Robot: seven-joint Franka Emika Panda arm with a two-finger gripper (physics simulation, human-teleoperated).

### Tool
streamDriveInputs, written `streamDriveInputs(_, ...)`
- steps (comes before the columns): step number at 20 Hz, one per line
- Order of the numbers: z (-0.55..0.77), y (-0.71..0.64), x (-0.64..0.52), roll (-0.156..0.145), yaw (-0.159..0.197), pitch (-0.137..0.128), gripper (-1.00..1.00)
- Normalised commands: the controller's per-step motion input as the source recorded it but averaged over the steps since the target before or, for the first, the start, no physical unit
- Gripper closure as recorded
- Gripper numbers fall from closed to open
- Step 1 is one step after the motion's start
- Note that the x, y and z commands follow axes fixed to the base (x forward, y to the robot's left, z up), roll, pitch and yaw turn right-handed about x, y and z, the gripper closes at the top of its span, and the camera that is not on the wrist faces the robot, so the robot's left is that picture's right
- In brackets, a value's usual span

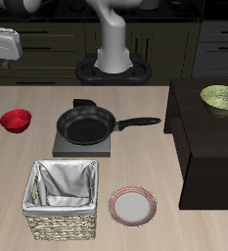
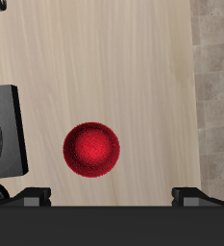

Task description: Place the red bowl in the basket

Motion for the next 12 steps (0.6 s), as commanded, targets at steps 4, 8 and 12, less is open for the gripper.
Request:
streamDriveInputs(4,-0.07,-0.1,0.05,-0.003,0.001,0.004,-1.0)
streamDriveInputs(8,-0.17,-0.07,0.11,0.005,-0.002,0.016,-1.0)
streamDriveInputs(12,-0.25,-0.13,0.15,-0.01,-0.013,0.033,-1.0)
